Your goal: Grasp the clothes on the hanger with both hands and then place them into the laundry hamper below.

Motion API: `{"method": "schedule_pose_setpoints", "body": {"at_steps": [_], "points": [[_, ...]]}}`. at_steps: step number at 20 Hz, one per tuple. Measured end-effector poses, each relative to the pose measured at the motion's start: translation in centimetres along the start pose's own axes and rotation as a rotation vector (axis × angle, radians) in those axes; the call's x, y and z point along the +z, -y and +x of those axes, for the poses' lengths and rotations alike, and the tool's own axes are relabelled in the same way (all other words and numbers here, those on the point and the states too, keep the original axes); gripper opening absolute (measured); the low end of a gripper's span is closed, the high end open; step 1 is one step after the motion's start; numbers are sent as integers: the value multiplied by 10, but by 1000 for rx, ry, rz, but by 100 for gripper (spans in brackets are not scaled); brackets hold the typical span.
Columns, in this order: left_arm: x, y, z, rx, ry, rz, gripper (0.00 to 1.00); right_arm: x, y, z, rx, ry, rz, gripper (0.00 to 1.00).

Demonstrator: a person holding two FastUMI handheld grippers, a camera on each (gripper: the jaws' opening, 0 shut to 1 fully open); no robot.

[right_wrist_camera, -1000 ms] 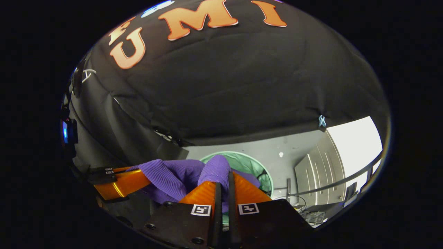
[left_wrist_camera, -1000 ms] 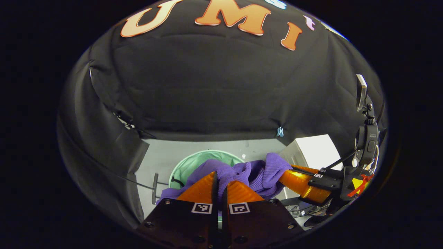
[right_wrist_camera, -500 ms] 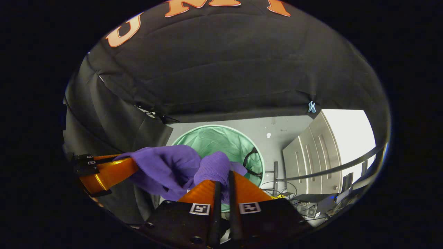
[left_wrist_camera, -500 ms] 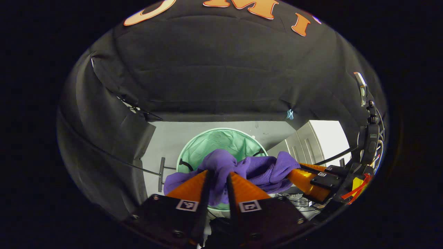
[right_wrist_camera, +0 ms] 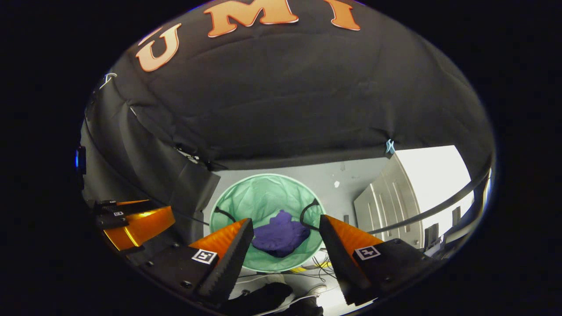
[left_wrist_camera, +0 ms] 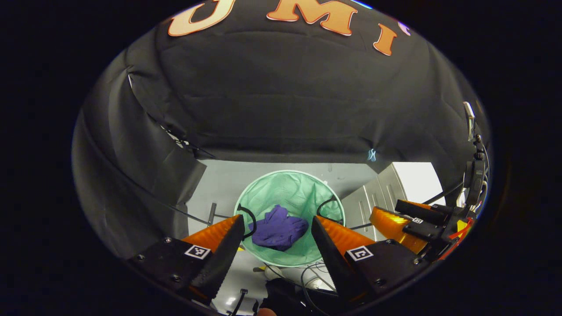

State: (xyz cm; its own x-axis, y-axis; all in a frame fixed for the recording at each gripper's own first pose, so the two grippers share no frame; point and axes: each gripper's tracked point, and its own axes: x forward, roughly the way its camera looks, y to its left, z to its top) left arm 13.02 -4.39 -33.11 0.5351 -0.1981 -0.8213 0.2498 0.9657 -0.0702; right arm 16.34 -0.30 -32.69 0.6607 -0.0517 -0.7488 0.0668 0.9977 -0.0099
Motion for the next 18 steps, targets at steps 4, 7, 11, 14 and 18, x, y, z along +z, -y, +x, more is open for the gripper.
{"method": "schedule_pose_setpoints", "body": {"at_steps": [4,7,11,14,18], "points": [[16,13,-42,17,85,-11,98,24,21,-50,-15,104,3,98],[34,27,-85,34,193,-7,98,43,41,-95,-19,188,-14,98],[55,52,-142,34,312,-3,98,76,65,-157,-21,323,-57,98],[75,67,-186,39,430,4,98,92,78,-203,-22,417,-105,98],[91,84,-239,55,566,-9,97,113,85,-260,19,517,-116,98]]}}
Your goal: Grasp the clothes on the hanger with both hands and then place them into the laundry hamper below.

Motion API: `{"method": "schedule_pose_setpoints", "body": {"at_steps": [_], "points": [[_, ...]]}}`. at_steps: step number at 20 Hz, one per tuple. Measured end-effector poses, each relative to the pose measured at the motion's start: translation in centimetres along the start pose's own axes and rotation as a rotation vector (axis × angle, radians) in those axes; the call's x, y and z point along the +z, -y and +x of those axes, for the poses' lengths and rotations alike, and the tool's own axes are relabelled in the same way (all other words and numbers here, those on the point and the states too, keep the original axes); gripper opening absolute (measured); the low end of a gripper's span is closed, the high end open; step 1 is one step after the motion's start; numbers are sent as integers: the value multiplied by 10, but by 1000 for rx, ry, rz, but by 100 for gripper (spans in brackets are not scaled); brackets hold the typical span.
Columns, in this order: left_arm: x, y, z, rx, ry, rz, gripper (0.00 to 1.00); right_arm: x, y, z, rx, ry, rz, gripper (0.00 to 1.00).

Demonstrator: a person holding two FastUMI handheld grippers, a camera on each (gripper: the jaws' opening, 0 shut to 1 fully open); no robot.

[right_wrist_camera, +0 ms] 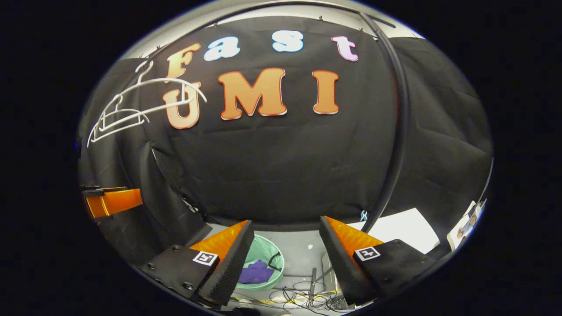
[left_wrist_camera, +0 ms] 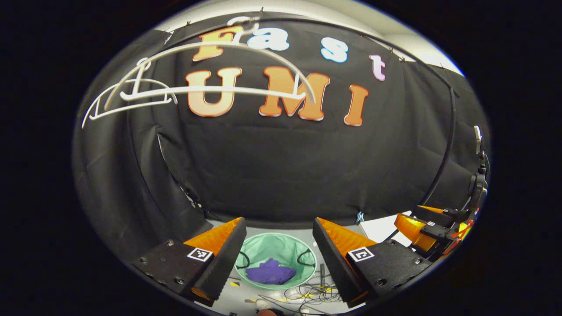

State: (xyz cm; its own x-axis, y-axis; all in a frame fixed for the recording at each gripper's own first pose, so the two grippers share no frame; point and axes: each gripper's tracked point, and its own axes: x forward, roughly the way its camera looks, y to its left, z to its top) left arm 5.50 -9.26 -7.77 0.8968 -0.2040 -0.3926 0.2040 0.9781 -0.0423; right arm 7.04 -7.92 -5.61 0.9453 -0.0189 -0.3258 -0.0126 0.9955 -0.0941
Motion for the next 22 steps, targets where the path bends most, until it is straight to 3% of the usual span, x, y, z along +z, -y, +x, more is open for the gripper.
{"method": "schedule_pose_setpoints", "body": {"at_steps": [8,9,10,15,17,18,22], "points": [[80,2,-81,62,229,-27,95,79,17,-71,62,176,20,100],[86,-1,-89,70,242,-31,94,89,21,-75,60,197,23,98],[94,-4,-96,80,262,-37,94,99,25,-84,60,219,25,89],[128,-12,-129,120,349,-34,93,142,42,-119,40,316,30,88],[138,-18,-141,143,379,-31,99,155,47,-126,30,351,19,88],[143,-21,-145,152,394,-33,92,161,49,-130,22,367,15,88],[158,-37,-158,189,444,-31,92,181,51,-136,-1,436,-9,88]]}}
